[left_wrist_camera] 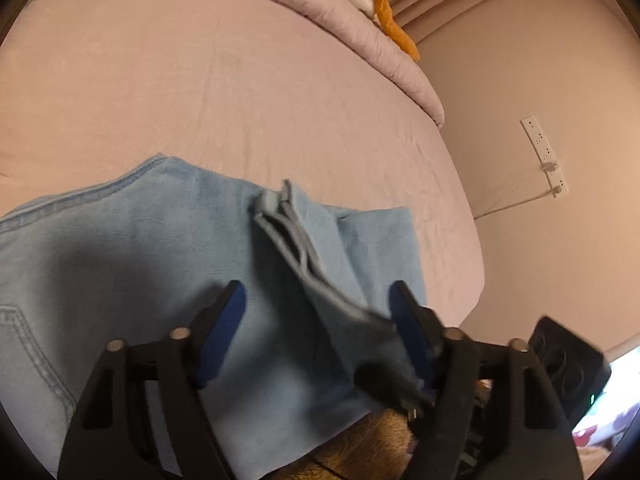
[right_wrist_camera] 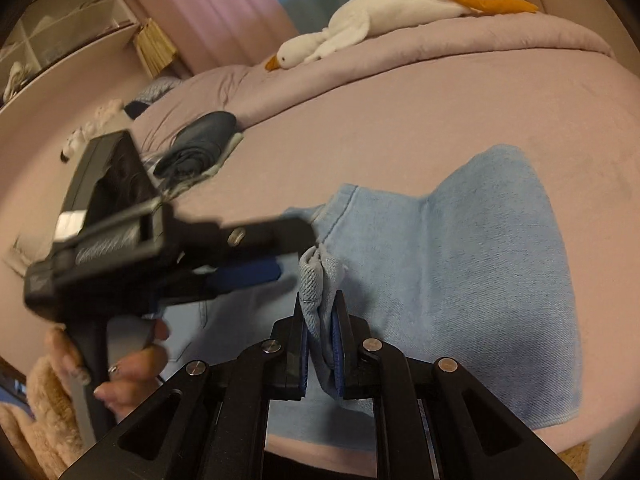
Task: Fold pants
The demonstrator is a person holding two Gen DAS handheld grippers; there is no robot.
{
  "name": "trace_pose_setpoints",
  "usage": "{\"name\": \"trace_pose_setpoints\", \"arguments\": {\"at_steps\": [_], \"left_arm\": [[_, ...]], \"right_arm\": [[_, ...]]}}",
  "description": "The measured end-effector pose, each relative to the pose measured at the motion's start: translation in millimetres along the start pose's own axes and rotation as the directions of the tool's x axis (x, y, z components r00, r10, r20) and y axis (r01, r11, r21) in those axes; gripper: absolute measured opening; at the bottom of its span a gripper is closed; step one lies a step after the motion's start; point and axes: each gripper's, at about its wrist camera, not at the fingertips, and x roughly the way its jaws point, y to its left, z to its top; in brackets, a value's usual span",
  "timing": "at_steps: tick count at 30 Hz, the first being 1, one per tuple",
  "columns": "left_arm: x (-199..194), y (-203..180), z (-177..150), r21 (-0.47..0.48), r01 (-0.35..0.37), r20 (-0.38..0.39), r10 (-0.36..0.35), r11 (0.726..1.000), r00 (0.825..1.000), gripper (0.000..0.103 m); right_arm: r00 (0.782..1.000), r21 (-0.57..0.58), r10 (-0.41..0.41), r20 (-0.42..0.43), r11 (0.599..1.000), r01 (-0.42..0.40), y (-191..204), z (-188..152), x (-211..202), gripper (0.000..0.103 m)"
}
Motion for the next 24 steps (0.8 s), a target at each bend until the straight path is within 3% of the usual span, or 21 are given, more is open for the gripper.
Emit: {"name": "trace_pose_setpoints", "arguments": {"at_steps": [3,4,5,6,9,12,16,18,21,22,23,24], "left_arm": [[-5,-3,6,-0.007,0.029,-0.027,-0.029,1.0,0.999,0.038],[-9,-7,8,0.016,0.006,-0.022,-0.006,1.0,1.0,0.027],[-13,-10,7,0.036,-0.02,-0.011,0.02,0.999,1.0,0.007],[-17,-12,8,0.054,-0.053,0.007,0.053,0.997,0.999,0.005],[-30,-7,7,0.071,-0.119,0.04,0.117,0.99,0.992,0.007],[-31,12,1,0.064,-0.176,0.023,0.174,0.982,0.984,0.008],[-21,34,-10,0.049,-0.228,-0.034,0.23,0.972,0.973,0.016],[-21,34,-10,0.052,-0.219,-0.036,0.221,0.974,0.975,0.021],[-30,25,-15,0.09,-0.256,-0.001,0.257,0.963,0.966,0.038],[-35,22,-16,0.099,-0.266,0.017,0.265,0.959,0.964,0.044],[-39,22,-15,0.102,-0.265,0.028,0.263,0.959,0.964,0.046],[-40,21,-16,0.101,-0.26,0.037,0.258,0.96,0.966,0.046]], "right_arm": [[1.0,-0.075,0.027,0.006,0.997,-0.026,15,1,-9,0.012],[1.0,-0.103,0.025,0.007,0.994,-0.024,22,0,-10,0.012],[1.0,-0.125,0.014,0.004,0.992,-0.013,28,0,-9,0.012],[1.0,-0.142,-0.004,0.0,0.99,0.004,34,-1,-8,0.012],[1.0,-0.141,0.028,-0.008,0.99,-0.029,39,-4,-1,0.012],[0.998,-0.12,0.048,-0.051,0.991,-0.054,37,-9,13,0.012],[0.988,-0.094,-0.01,-0.154,0.996,-0.005,33,-11,37,0.012],[0.983,-0.067,-0.022,-0.181,0.998,0.01,25,-11,36,0.015],[0.988,-0.05,-0.05,-0.145,0.998,0.043,14,-5,13,0.041],[0.989,-0.045,-0.075,-0.123,0.996,0.07,11,-3,5,0.054],[0.99,-0.037,-0.103,-0.099,0.994,0.1,6,2,-5,0.061],[0.989,-0.028,-0.129,-0.071,0.991,0.127,1,5,-17,0.063]]}}
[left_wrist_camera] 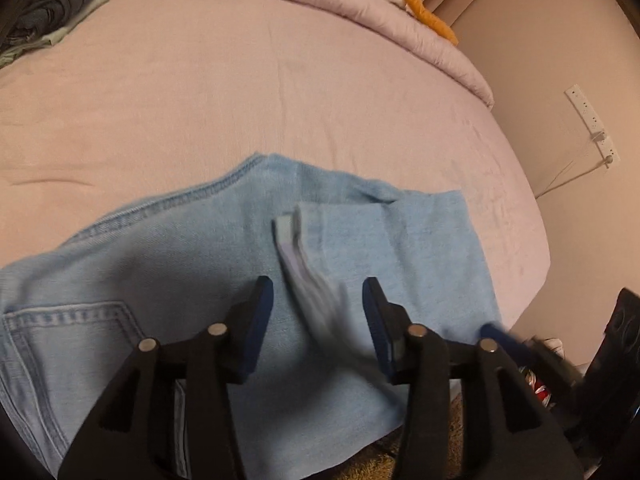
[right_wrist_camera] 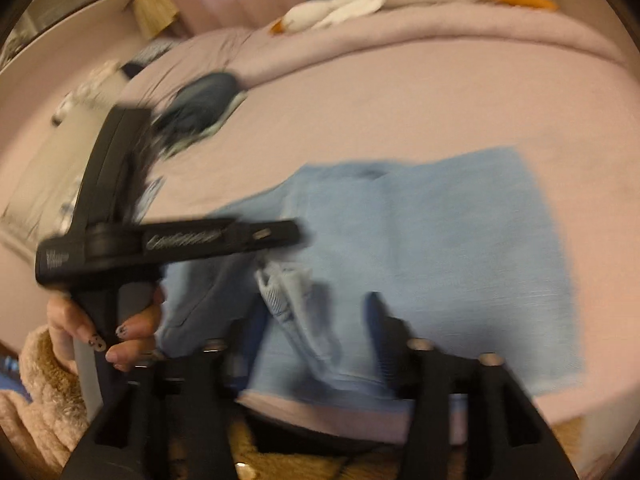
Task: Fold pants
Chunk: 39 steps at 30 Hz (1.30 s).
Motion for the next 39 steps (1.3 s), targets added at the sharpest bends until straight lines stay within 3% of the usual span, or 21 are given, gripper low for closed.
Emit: {"name": "trace_pose_setpoints", "arguments": {"at_steps": [3,4,5,8,11,15,24,34,39], "left_arm": [[-3,1,-7,-0.006,0.008,0.028,-0.008,1.0,1.0,0.036],[-4,-1,-8,0.008,-0.001,0.04,0.001,1.0,0.999,0.021],[-2,-4,-10,0.026,-0.011,0.04,0.01,1.0,0.999,0.017],[5,-11,-18,0.056,-0.026,0.028,0.025,0.998,0.999,0.014],[17,-10,-31,0.078,-0.037,-0.021,0.039,0.996,0.999,0.013],[21,-13,-38,0.135,-0.079,-0.01,0.081,0.988,0.997,0.013],[25,-11,-45,0.112,-0.09,0.003,0.09,0.99,0.996,0.016],[25,-13,-53,0.105,-0.12,0.024,0.118,0.987,0.993,0.019],[24,-6,-55,0.059,-0.084,0.023,0.083,0.995,0.996,0.02]], "right_arm": [[0.991,0.021,-0.123,0.049,0.992,0.122,-18,5,-17,0.063],[0.986,0.028,-0.16,0.056,0.987,0.159,-22,6,-18,0.063],[0.98,0.045,-0.191,0.055,0.981,0.189,-29,6,-15,0.063],[0.967,0.1,-0.255,0.02,0.963,0.252,-44,5,-3,0.062],[0.938,0.067,-0.345,-0.03,0.936,0.346,-47,-7,14,0.049],[0.916,0.024,-0.399,-0.032,0.916,0.4,-44,-18,26,0.049],[0.936,0.058,-0.35,-0.028,0.934,0.351,-53,-26,14,0.048],[0.933,0.052,-0.36,-0.018,0.931,0.361,-49,-30,15,0.048],[0.936,0.045,-0.351,-0.02,0.935,0.351,-51,-30,14,0.048]]}}
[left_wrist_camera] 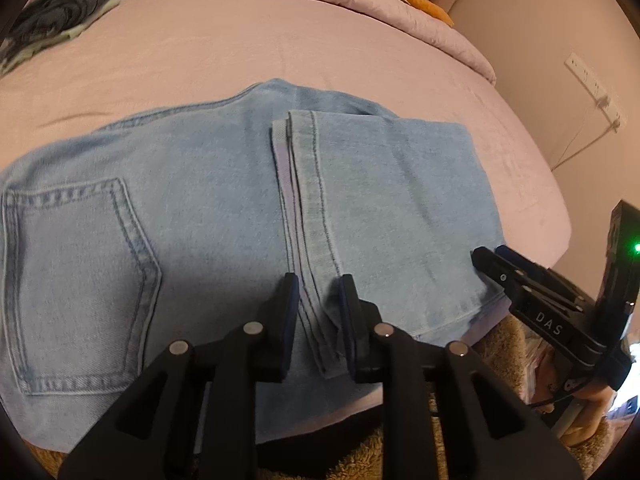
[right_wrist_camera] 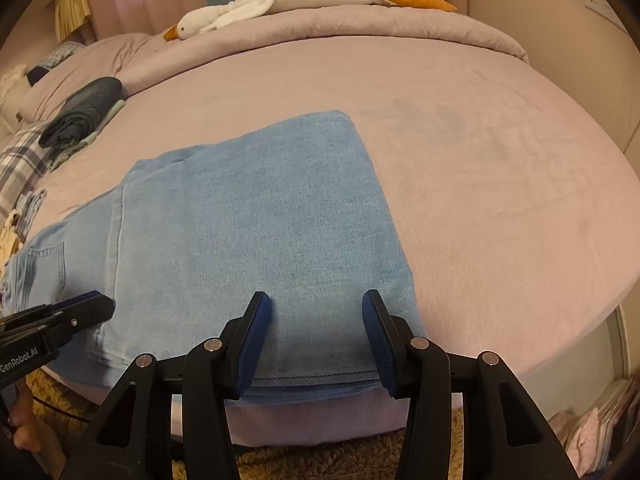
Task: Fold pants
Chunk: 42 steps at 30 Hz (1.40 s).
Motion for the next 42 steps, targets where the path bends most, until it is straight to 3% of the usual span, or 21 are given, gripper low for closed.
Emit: {"name": "trace_pose_setpoints", "arguments": {"at_steps": [10,14,21,27,29,42], "left_arm": [[-2,2,0,-0.023,0.014,-0.004,-0.014,1.0,1.0,0.02],[-2,3,1,-0.028,0.014,-0.003,-0.014,0.999,1.0,0.02],[-4,8,-4,-0.038,0.043,0.008,-0.043,0.998,0.999,0.02],[-6,6,-7,-0.032,0.038,0.009,-0.037,0.999,0.999,0.021],[-7,7,-8,-0.031,0.038,0.009,-0.038,0.999,0.999,0.021],[-5,6,-2,-0.034,0.036,0.003,-0.036,0.999,0.999,0.02]], "right_arm": [[0.996,0.01,-0.066,-0.061,0.998,0.067,9,14,-4,0.048],[0.999,0.0,-0.045,0.012,0.999,0.045,14,33,-17,0.048],[0.997,0.04,-0.063,0.038,0.997,0.062,16,67,-9,0.048],[0.995,0.041,-0.064,-0.071,0.997,0.067,12,48,29,0.048],[0.998,0.027,-0.054,-0.029,0.998,0.055,10,38,25,0.05],[1.0,0.02,-0.024,-0.01,1.0,0.025,7,31,22,0.057]]}}
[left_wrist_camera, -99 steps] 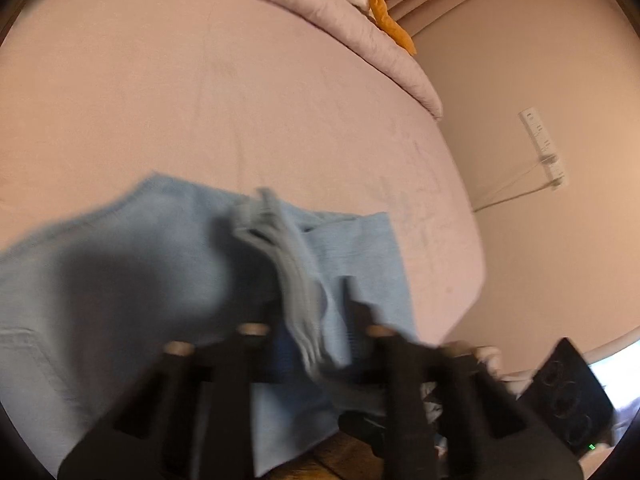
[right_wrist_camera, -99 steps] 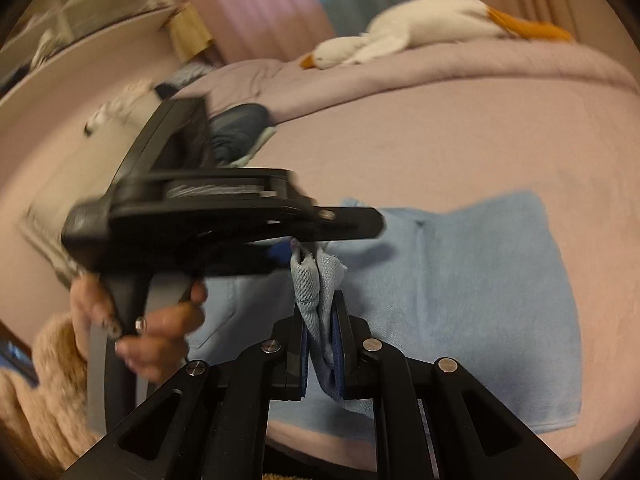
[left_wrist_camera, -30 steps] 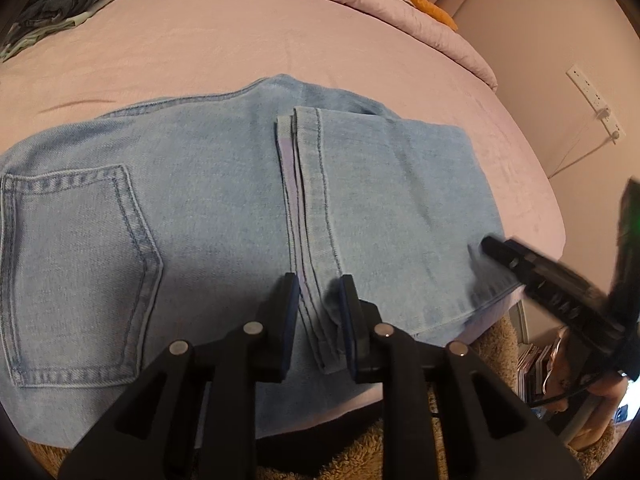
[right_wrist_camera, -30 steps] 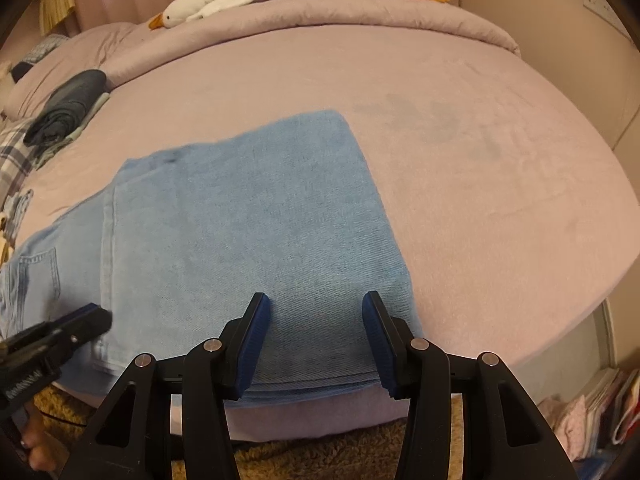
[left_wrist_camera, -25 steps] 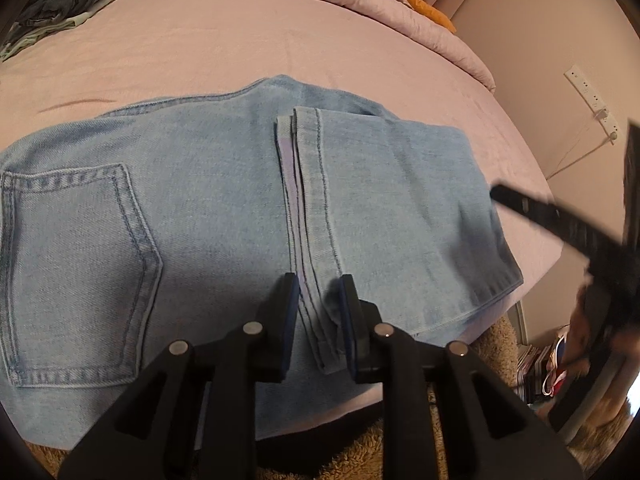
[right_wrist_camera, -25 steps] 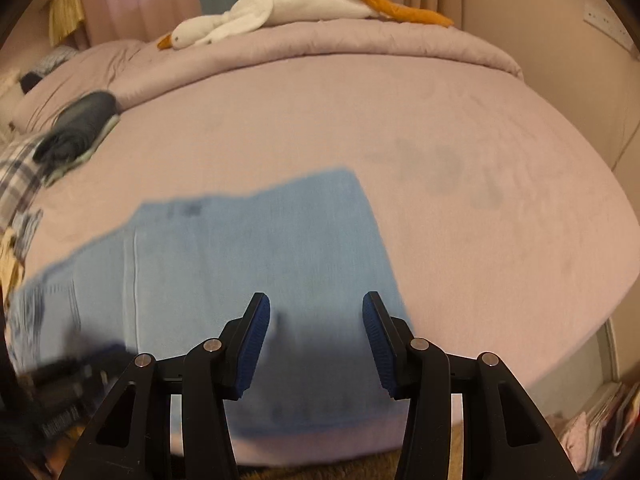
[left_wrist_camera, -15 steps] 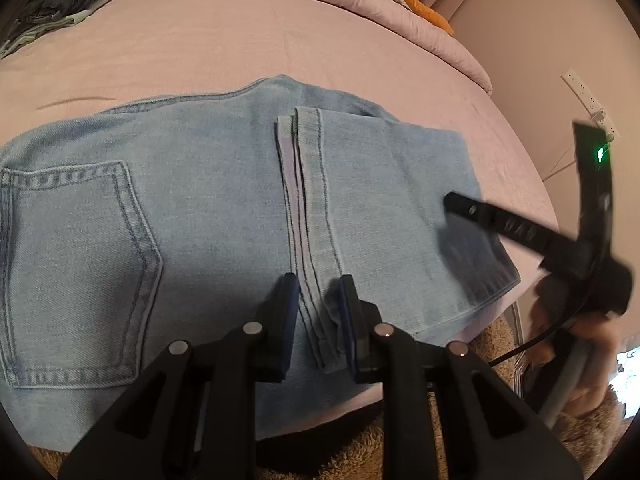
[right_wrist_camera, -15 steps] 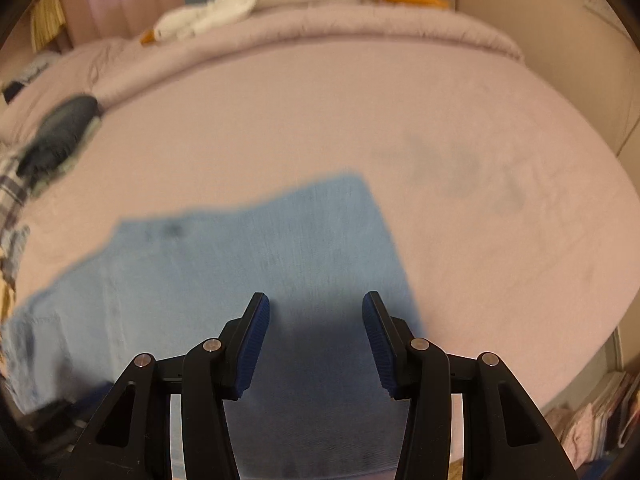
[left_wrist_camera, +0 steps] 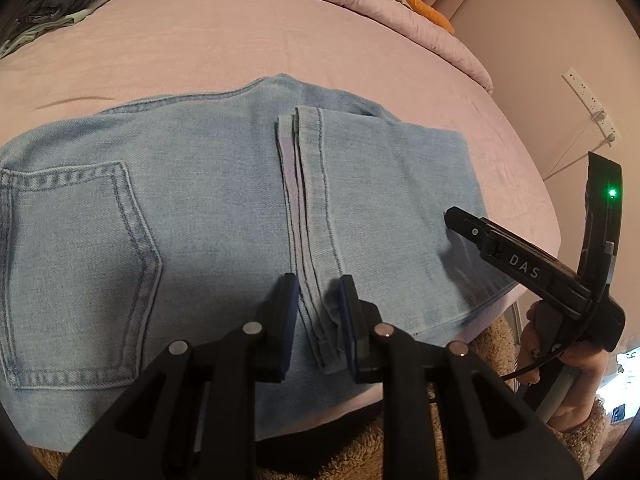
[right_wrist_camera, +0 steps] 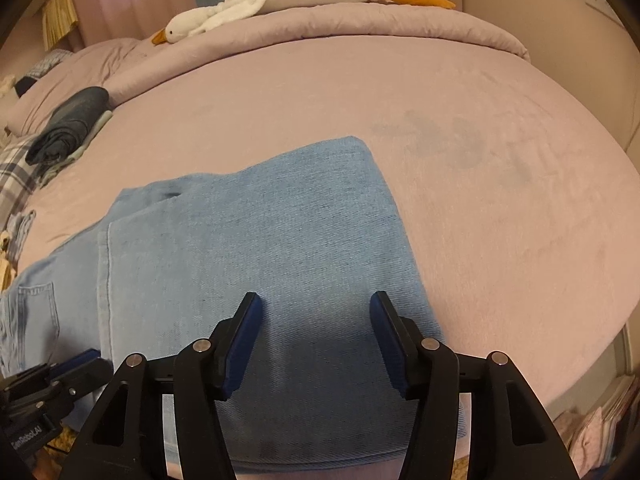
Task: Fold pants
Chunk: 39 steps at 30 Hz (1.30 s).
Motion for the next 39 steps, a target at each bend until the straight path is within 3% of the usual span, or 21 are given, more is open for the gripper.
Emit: {"name": "trace_pose_setpoints", "arguments": {"at_steps": [12,16,20,31,35,36,38,39], "left_arm": [[-1,2,0,0.0,0.016,-0.001,-0.016,1.0,1.0,0.021],[0,4,1,0.002,0.027,-0.001,-0.027,1.0,1.0,0.021],[0,7,2,0.002,0.035,-0.004,-0.035,0.999,0.999,0.021],[-7,1,5,0.011,0.023,-0.013,-0.023,1.0,1.0,0.021],[-26,-9,21,0.059,-0.018,0.073,0.014,0.998,0.997,0.022],[-31,-9,27,0.066,-0.013,0.098,0.006,0.998,0.995,0.023],[-34,-8,39,0.065,-0.021,0.132,0.012,0.998,0.991,0.045],[-31,-5,45,0.062,-0.04,0.147,0.03,0.997,0.989,0.049]], "right_arm": [[1.0,-0.006,-0.017,0.015,1.0,0.017,3,-4,-1,0.059],[1.0,-0.01,0.003,0.008,1.0,-0.003,4,-2,1,0.07],[0.999,-0.037,-0.036,0.014,0.999,0.037,11,-4,2,0.071],[0.999,-0.019,-0.036,0.015,0.999,0.036,11,-2,-2,0.071],[0.998,0.01,-0.04,0.046,0.999,0.04,9,4,-12,0.071],[0.995,0.017,-0.033,0.091,0.999,0.032,9,9,-20,0.071],[0.99,0.016,-0.035,0.134,0.999,0.034,8,17,-25,0.071],[0.989,0.013,-0.051,0.139,0.999,0.05,10,23,-24,0.071]]}}
